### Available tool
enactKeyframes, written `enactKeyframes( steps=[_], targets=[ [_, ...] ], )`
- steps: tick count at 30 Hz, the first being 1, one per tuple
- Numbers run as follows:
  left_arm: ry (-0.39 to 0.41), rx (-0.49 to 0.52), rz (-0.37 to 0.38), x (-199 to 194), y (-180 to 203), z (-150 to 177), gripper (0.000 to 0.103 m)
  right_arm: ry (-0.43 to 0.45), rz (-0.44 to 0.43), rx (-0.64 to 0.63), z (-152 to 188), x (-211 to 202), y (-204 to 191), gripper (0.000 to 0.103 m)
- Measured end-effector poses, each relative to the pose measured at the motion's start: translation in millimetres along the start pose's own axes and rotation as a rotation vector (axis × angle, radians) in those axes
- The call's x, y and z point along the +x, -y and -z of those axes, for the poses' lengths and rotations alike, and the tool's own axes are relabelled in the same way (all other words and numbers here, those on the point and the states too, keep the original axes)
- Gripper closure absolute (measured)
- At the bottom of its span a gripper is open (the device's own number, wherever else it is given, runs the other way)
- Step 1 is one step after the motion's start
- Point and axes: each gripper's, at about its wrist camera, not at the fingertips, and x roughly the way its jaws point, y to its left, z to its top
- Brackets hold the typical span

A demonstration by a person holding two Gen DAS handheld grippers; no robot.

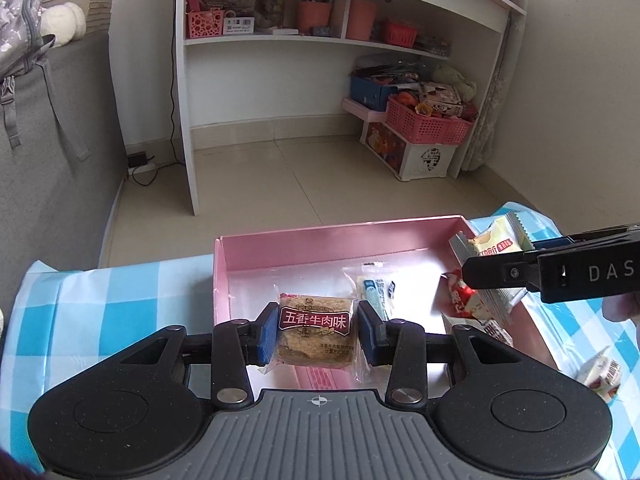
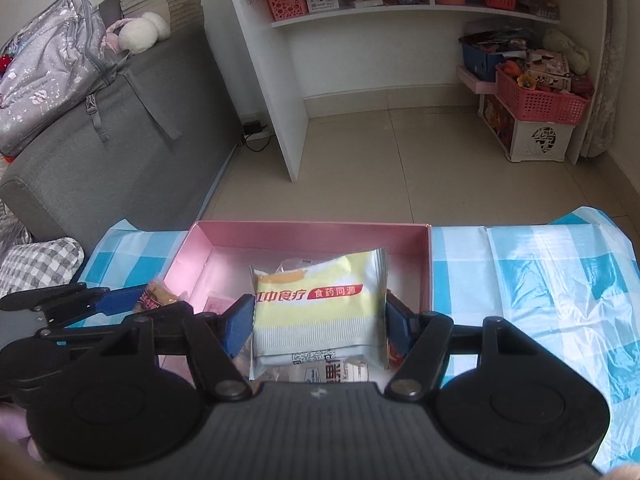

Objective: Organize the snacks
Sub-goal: 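Open both grippers to drop the jerky and cake packets into the box, then withdraw both grippers from the box toward the yellow snack packets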

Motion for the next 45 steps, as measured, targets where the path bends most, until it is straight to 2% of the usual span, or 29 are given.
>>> enactKeyframes(
  steps=[8,15,20,21,25,28,45],
  targets=[
    [0.003,-0.021,-0.038,43.3,1.3,-7.6,0.064,-0.002,0.006,-0.005,-8.5,25.8,7.0,0.039],
    [0.001,-0.042,-0.076,59.2,-1.9,-10.3,0.063,-0.004,0.027,-0.007,-9.4,36.2,10.7,0.038],
    [-0.001,-0.064,-0.068,61.4,-4.6,-10.6,0.056,0.009,0.019,0.015,-10.0,34.5,13.1,0.032],
    [0.003,-0.068,-0.068,61.0,-4.4,-10.7,0.052,0.010,0.012,0.025,-10.6,33.8,14.5,0.031],
    [0.016,-0.079,-0.062,56.1,-4.2,-10.9,0.036,0.017,0.003,0.041,-11.3,28.8,16.0,0.024],
    [0.016,-0.081,-0.057,50.8,-3.0,-10.5,0.032,0.022,0.007,0.046,-11.2,23.9,16.2,0.021],
    [0.001,-0.085,-0.047,-22.7,2.4,15.8,0.021,0.041,0.015,0.062,13.0,-34.6,19.0,0.012]
  ],
)
